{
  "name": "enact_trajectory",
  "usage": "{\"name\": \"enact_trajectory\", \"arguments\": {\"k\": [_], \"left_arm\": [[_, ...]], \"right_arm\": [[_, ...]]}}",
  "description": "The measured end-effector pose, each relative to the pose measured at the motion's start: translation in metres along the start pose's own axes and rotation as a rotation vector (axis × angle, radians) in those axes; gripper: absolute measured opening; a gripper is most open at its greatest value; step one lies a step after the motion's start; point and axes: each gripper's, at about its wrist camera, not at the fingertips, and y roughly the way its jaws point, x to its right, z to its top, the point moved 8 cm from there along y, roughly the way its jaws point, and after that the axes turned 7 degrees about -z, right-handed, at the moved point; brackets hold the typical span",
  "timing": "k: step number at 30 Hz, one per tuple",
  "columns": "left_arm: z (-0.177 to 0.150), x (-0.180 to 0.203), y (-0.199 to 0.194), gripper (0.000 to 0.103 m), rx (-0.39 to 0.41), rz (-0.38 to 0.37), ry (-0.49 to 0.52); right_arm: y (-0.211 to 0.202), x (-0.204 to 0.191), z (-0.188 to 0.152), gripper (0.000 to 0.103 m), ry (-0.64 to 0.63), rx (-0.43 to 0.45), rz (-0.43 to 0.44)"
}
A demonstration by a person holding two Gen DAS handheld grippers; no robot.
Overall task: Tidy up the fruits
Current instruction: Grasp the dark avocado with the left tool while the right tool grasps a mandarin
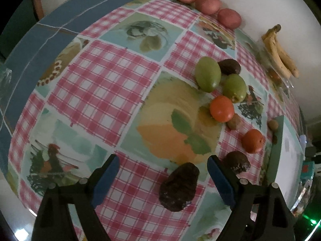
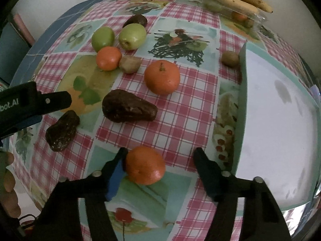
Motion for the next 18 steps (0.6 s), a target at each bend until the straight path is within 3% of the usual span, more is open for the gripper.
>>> {"name": "enact_trajectory", "arguments": {"k": [6, 9, 18], "left_arm": [[-0.006, 0.014, 0.01, 0.09, -0.041, -0.013, 0.041], [-0.011, 0.016, 0.015, 0.09, -0.064, 0.0, 0.067], [-0.026, 0.025, 0.026, 0.09, -0.072, 0.163, 0.278]], "right_arm": [[-0.011, 0.008, -0.009, 0.038, 0.003, 0.001, 0.013], [-0.012, 0.019, -0.012, 0.037, 0.029, -0.003, 0.019], [-0.018, 0.046, -0.014, 0.037, 0.086, -0.006, 0.027]]}}
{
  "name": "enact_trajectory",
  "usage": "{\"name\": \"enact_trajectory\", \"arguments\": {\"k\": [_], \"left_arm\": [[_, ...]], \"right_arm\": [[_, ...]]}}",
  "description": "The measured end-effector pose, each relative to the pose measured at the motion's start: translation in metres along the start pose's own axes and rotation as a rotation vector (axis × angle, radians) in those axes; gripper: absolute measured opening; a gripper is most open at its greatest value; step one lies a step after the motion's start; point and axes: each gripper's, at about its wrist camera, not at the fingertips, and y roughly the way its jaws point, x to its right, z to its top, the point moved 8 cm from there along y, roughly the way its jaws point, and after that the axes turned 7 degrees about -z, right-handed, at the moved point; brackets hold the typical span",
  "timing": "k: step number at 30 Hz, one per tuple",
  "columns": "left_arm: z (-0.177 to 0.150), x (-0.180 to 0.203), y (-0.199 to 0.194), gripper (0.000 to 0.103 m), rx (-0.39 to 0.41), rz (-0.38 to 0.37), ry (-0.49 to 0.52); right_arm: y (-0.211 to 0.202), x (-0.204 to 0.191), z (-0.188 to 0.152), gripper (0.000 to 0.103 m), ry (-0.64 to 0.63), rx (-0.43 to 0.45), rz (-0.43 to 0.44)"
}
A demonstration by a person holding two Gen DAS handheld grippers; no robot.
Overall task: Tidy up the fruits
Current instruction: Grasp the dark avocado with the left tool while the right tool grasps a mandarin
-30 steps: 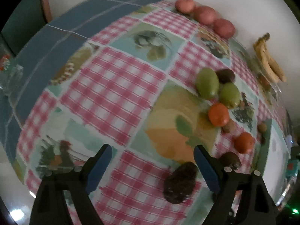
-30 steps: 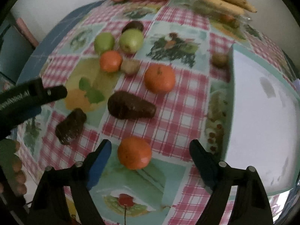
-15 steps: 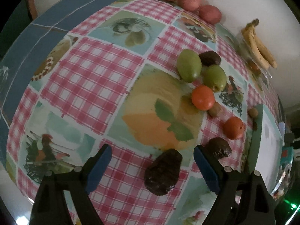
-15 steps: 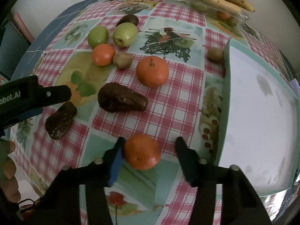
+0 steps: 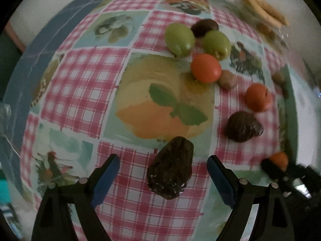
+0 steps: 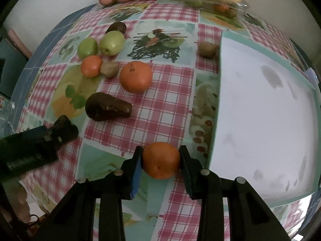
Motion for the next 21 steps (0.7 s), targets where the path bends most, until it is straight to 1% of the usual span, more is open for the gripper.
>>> {"name": "enact_trajectory", "arguments": {"k": [1, 3, 5, 8, 10, 12, 14, 15, 17, 18, 19, 21], "left_arm": [[0.0, 0.001, 0.001, 0.09, 0.006, 0.018, 0.027], [-0.001, 0.001, 0.001, 0.09, 0.016, 0.014, 0.04], [0.001, -0.003, 0.002, 0.09, 0.019, 0.023, 0.031], [-0.001, -0.02, -0.004, 0.09, 0.019, 0.028, 0.003], [-0.002, -0.023, -0.006, 0.088, 0.02, 0.029, 0.013], [-0.003, -0.022, -0.011, 0.081, 0.022, 0.022, 0.026], [-0.005, -0.016, -0.013, 0.069, 0.027, 0.014, 0.047], [-0.004, -0.012, -0.014, 0.067, 0.029, 0.009, 0.059], [-0.004, -0.01, -0.016, 0.054, 0.03, 0.005, 0.068], [-0.003, -0.008, -0.016, 0.051, 0.032, 0.002, 0.07], [-0.003, -0.007, -0.017, 0.042, 0.033, -0.001, 0.072], [-0.004, -0.004, -0.018, 0.04, 0.033, -0.004, 0.08]], "right_arm": [[0.0, 0.001, 0.0, 0.037, -0.001, 0.001, 0.0], [-0.001, 0.003, 0.0, 0.038, -0.007, 0.003, -0.002], [-0.001, 0.004, 0.001, 0.038, -0.004, 0.002, 0.0], [-0.005, 0.008, -0.001, 0.038, -0.001, 0.003, 0.001], [-0.006, 0.01, -0.001, 0.037, -0.001, 0.002, -0.001], [-0.003, 0.005, -0.001, 0.038, 0.0, 0.001, -0.003], [-0.002, 0.004, 0.0, 0.038, 0.002, 0.001, -0.005], [-0.002, 0.004, 0.0, 0.038, 0.002, 0.001, -0.004], [-0.002, 0.003, 0.001, 0.038, 0.004, 0.0, -0.004], [-0.002, 0.004, 0.001, 0.038, 0.005, 0.0, -0.005], [-0.003, 0.005, 0.001, 0.038, 0.004, 0.0, -0.006], [-0.002, 0.004, 0.0, 0.038, 0.003, 0.0, -0.007]]}}
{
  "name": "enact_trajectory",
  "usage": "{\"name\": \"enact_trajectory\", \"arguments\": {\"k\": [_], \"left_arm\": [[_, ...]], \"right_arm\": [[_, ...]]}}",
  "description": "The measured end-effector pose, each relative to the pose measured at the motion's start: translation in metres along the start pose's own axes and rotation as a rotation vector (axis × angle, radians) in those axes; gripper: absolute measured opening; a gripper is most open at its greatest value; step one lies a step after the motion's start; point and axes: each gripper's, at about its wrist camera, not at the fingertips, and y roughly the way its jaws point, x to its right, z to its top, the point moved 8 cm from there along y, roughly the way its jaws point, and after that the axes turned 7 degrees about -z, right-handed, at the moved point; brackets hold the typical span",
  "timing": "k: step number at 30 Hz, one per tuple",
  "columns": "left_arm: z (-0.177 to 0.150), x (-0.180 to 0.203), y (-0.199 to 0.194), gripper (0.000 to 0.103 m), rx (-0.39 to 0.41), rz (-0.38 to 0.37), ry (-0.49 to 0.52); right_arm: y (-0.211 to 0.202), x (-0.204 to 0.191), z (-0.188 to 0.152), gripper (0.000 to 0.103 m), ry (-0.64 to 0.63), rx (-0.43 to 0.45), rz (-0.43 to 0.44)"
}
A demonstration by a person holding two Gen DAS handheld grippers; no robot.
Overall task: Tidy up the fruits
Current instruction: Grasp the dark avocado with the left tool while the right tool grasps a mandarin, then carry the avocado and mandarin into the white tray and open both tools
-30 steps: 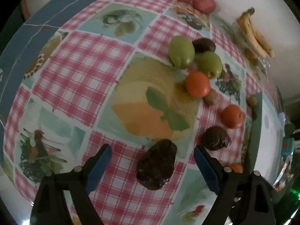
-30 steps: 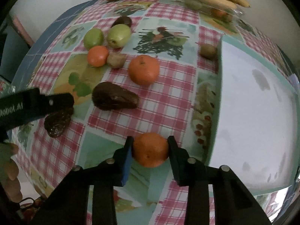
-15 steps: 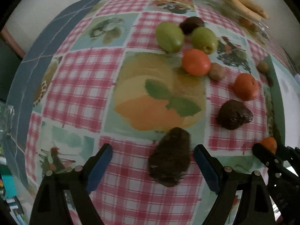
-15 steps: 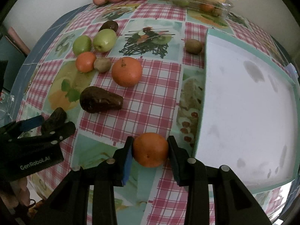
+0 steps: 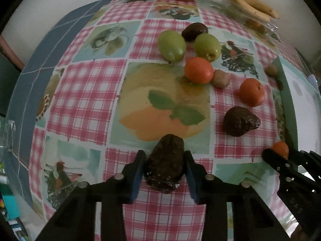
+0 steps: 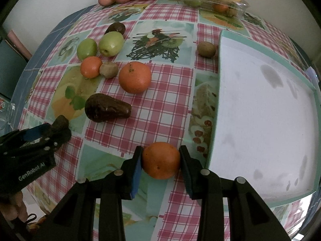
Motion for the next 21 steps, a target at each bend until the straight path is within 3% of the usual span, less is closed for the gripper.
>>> {"name": "enact_trajectory", "arguments": {"k": [8, 11, 17, 21], "left_arm": [[0.013, 0.01, -0.009, 0.04, 0.022, -0.042, -0.029], [0.021, 0.004, -0.025, 0.04, 0.073, -0.051, -0.049], [0.039, 0.009, -0.063, 0.04, 0.197, -0.079, -0.029], [0.043, 0.022, -0.073, 0.04, 0.226, -0.097, -0.012]], "right_arm": [[0.002, -0.008, 0.004, 0.037, -0.005, 0.002, -0.014], [-0.001, -0.011, 0.007, 0.037, 0.02, 0.013, 0.03], [-0.039, -0.004, 0.024, 0.037, 0.06, 0.138, 0.05], [-0.052, 0.021, 0.036, 0.037, 0.107, 0.192, -0.027]]}}
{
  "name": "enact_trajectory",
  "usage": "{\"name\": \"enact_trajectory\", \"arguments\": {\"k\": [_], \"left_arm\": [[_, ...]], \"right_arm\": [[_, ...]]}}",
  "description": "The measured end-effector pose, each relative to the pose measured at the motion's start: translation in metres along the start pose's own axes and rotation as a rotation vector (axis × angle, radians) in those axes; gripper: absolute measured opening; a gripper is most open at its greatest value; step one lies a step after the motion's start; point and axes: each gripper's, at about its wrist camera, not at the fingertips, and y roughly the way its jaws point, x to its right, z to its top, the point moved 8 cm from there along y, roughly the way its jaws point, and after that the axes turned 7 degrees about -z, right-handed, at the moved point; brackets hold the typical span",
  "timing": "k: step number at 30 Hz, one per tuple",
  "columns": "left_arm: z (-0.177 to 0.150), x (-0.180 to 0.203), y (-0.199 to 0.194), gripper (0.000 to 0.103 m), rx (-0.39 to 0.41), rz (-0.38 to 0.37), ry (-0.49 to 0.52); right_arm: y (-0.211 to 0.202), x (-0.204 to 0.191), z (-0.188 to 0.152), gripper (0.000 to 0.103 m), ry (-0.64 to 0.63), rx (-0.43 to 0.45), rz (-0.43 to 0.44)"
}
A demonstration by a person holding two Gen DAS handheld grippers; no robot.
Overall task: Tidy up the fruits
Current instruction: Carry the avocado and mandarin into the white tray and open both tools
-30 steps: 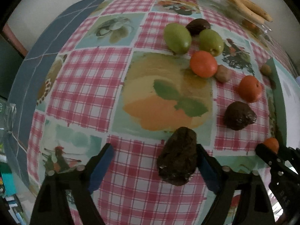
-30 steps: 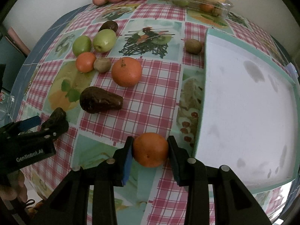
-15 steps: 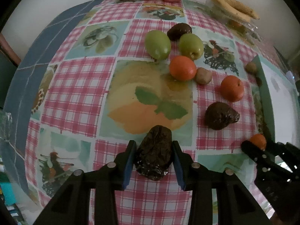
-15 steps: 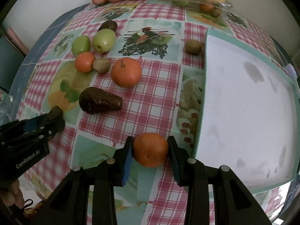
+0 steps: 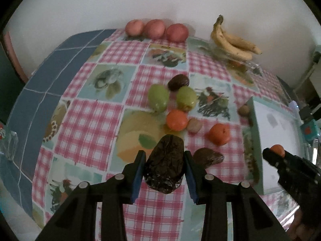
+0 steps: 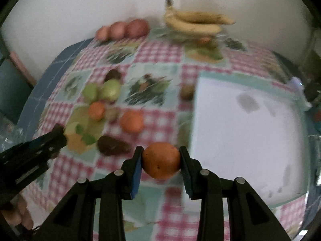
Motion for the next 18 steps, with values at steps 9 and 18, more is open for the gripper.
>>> {"name": "enact_trajectory", "arguments": {"k": [9, 18], "left_arm": [[0.01, 0.073, 0.014, 0.04, -0.023, -0.116, 0.127], [0.029, 0.181, 0.036, 0.04, 0.001, -0.253, 0.319]], "right_arm": [[0.021, 0.099, 0.011, 0.037, 0.218, -0.048, -0.175], [0.027, 0.19, 0.022, 0.037, 0.389, -0.005, -0.285]]}}
